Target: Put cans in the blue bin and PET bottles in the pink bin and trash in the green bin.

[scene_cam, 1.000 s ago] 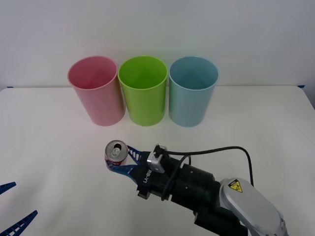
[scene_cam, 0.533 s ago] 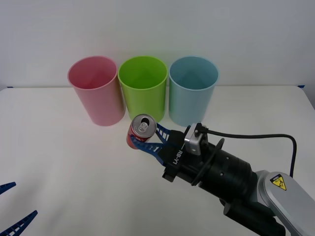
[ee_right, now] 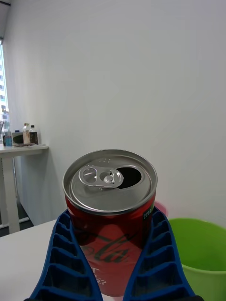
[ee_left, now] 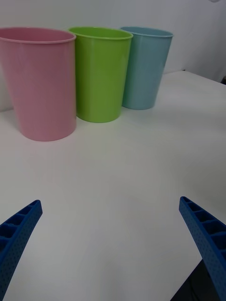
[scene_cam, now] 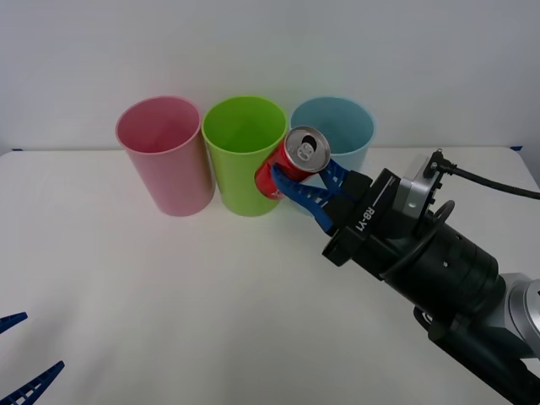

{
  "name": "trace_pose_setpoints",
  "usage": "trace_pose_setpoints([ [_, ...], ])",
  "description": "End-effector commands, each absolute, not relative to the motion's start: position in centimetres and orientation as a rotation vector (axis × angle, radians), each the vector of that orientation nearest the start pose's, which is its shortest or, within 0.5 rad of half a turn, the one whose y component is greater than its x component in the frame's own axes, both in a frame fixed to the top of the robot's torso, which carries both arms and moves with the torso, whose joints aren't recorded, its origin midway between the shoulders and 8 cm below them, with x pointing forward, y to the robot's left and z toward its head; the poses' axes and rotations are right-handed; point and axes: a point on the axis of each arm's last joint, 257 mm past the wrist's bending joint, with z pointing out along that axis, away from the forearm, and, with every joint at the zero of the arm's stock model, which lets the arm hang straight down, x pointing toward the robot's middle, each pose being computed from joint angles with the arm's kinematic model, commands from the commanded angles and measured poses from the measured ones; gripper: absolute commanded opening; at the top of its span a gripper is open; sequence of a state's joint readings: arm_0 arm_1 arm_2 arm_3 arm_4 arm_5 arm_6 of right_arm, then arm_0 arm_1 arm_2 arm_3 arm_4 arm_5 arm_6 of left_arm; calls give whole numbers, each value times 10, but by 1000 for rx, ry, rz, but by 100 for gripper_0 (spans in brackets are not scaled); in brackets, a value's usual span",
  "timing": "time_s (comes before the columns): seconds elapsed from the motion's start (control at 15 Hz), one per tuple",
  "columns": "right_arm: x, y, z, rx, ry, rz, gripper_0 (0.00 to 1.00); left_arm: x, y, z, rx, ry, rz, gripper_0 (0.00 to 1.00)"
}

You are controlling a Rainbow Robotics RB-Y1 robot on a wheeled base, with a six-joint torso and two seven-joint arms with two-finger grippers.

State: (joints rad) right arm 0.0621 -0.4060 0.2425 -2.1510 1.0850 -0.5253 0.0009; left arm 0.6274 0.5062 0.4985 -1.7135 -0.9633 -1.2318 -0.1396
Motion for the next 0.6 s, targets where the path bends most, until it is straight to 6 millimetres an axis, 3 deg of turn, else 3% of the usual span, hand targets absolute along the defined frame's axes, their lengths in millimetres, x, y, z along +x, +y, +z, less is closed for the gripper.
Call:
trace_pose_setpoints([
  [0.07, 392, -43, 7, -600, 1024, 714, 0, 258, 347, -231, 614, 1664, -477, 100],
  [0.4, 449, -69, 34, -490, 1028, 594, 0, 258, 347, -231, 614, 1664, -477, 100],
  [0.6, 488, -73, 32, -471, 1055, 540, 0, 258, 347, -231, 614, 1664, -477, 100],
])
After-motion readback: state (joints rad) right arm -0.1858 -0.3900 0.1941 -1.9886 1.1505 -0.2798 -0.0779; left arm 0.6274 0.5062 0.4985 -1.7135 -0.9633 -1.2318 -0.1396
